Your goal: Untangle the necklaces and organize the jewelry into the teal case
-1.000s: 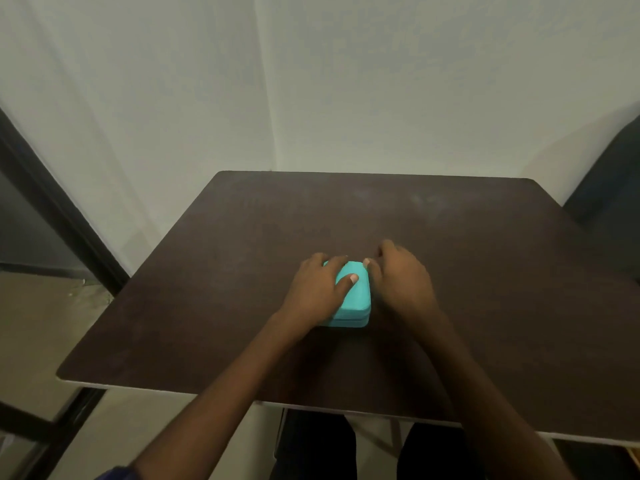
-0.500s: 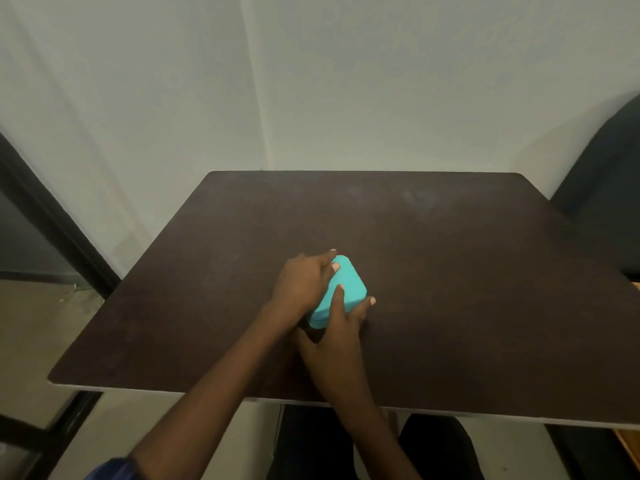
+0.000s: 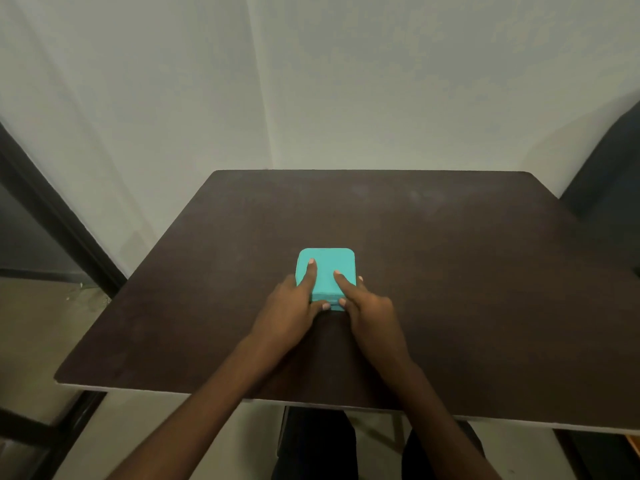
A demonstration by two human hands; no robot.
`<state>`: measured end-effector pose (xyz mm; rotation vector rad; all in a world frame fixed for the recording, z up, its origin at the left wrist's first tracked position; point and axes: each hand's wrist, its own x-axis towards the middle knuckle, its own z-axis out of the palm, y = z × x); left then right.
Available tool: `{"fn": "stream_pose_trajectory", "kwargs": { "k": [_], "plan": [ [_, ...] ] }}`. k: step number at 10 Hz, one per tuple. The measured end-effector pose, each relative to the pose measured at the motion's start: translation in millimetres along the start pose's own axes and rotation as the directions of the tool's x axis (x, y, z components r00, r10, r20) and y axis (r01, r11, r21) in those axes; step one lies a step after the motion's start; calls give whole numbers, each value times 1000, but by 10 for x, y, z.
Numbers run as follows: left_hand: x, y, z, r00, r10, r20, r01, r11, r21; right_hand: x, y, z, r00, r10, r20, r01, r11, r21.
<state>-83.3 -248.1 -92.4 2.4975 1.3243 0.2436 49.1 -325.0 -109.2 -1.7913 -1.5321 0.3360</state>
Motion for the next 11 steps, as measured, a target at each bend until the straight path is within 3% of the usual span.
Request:
{"fn": "stream_pose_trajectory", "kwargs": {
  "k": [3, 7, 10, 11],
  "plan": [
    [299, -63, -53, 999, 18, -32, -17, 999, 42, 341, 107, 83, 997, -69, -26, 66, 994, -91],
    [1742, -389, -263, 998, -38, -55, 41, 998, 41, 1956, 352, 189, 991, 55, 124, -38, 990, -134],
    [1944, -484, -345, 996, -81, 23, 80, 997, 22, 2073, 429, 309, 997, -35, 69, 41, 996, -85],
    [1964, -422, -497, 995, -82, -52, 85, 995, 45, 2152, 298, 130, 996, 50, 71, -45, 997, -66]
  ]
}}
